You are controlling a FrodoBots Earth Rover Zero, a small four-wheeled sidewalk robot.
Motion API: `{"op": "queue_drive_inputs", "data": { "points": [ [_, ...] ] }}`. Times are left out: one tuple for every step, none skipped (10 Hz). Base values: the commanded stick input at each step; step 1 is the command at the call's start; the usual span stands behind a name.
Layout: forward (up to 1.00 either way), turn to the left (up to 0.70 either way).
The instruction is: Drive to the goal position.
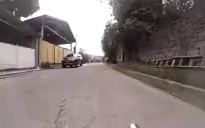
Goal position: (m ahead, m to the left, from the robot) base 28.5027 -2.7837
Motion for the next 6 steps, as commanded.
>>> {"op": "queue_drive_inputs", "data": {
  "points": [
    [1.0,0.0],
    [1.0,0.0],
    [1.0,0.0],
    [1.0,0.0],
    [1.0,0.0],
    [1.0,0.0]
  ]
}}
